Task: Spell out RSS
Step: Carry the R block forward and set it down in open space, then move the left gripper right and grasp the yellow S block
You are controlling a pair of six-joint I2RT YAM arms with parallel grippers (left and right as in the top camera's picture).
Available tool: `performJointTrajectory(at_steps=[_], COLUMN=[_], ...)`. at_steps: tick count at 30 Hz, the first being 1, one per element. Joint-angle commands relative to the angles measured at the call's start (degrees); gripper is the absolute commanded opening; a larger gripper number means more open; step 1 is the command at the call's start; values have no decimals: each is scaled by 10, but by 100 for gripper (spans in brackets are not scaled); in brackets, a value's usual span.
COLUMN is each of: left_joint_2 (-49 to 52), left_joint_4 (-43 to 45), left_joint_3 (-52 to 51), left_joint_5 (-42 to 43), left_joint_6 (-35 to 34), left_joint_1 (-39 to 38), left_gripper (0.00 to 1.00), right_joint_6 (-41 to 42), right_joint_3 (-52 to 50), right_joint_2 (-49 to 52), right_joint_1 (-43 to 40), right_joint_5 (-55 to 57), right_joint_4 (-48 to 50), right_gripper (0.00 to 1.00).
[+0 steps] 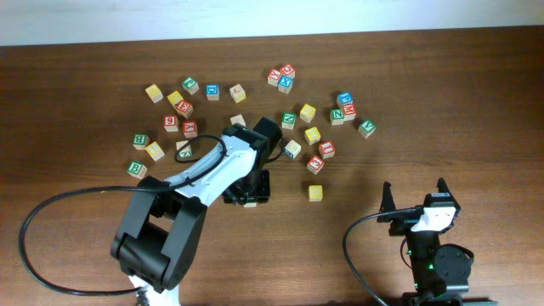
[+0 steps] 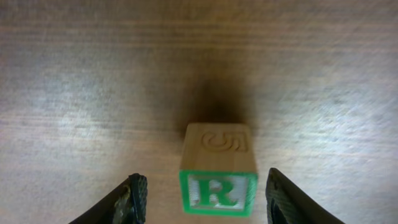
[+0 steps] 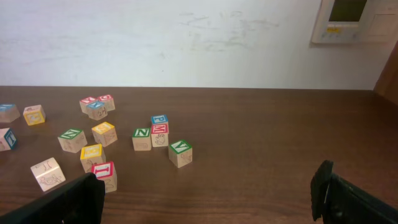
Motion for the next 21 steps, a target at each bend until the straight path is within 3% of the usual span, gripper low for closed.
performJointTrajectory(at_steps=[1,7,11,16,21], left_joint_2=[1,1,1,2,17], left_joint_4=[-21,-85,-138,-118,-95], left_joint_3=[33,140,243,283,283], left_joint_5=[-6,-7,0,135,98], left_joint_6=[16,37,39,30,-37], left_joint_1=[3,3,3,-4,-54], left_gripper=[61,68,87,86,85], right_joint_6=[2,2,2,2,2], right_joint_3=[-3,-3,-3,-3,-3], right_joint_2=[-5,-5,-5,-5,-5], right_joint_1=[-4,-4,-4,-4,-4], right_joint_5=[5,5,5,5,5], right_joint_4=[-3,-3,-3,-3,-3], right_gripper=[98,98,98,98,98])
